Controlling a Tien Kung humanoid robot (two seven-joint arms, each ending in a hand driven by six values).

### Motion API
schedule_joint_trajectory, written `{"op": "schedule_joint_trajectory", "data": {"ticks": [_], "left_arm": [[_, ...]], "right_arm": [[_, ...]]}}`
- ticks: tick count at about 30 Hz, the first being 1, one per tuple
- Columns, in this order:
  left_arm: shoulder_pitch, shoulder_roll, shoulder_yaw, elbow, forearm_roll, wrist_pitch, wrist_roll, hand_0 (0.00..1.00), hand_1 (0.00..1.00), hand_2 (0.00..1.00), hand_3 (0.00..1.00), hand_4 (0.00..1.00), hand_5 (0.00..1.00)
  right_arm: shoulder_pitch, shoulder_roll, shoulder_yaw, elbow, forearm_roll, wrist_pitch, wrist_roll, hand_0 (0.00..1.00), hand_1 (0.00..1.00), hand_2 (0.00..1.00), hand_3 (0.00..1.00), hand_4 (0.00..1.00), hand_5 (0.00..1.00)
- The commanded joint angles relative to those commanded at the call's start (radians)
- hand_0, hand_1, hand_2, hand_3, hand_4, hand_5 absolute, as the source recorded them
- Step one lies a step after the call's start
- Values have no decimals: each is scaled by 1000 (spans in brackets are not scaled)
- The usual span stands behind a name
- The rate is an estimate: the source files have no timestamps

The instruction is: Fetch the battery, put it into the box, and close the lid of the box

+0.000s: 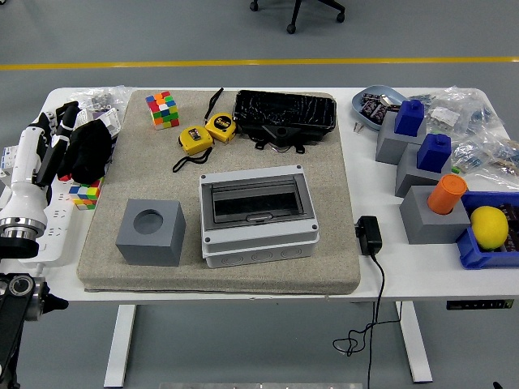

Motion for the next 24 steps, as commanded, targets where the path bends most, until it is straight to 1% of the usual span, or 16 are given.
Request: {"op": "schedule_joint_trajectory", "data": {"ticks": [2,3,5,8,9,14,15,20,21,24], "left_arm": [[1,0,3,0,1,-2,2,853,836,774,744,998,998],[2,0,4,0,1,-2,3,814,798,747,725,998,998],[2,0,7,0,1,-2,3,814,798,747,725,998,998],[1,1,9,0,3,-3,6,814,798,747,725,998,998],[1,1,10,0,3,-3,6,798,782,739,722,998,998],[3,0,14,0,3,-4,10,798,782,739,722,998,998],[3,0,14,0,3,-4,11,785,776,735,720,998,998],[-1,0,19,0,3,-5,12,785,776,735,720,998,998],[-1,0,20,0,3,-5,12,781,775,734,719,998,998],[2,0,21,0,2,-4,13,781,775,734,719,998,998]], "right_arm": [[-1,-1,4,0,-26,7,-10,835,819,796,812,998,998],[-1,-2,8,0,-44,11,-17,859,789,745,726,998,933],[-1,-4,18,-2,-99,14,-30,859,789,745,726,998,933],[2,-4,28,-9,-186,1,-49,859,789,745,726,998,933],[3,-4,25,-13,-205,-5,-56,689,495,432,334,992,589],[7,-1,13,-30,-250,-49,-79,689,495,432,334,992,589],[8,0,7,-32,-253,-56,-87,325,213,231,175,826,532],[15,0,-24,-32,-266,-108,-96,325,213,231,175,826,532],[16,1,-38,-32,-260,-117,-95,2,2,83,41,365,185],[18,4,-77,-34,-248,-176,-79,2,2,83,41,365,185]]}}
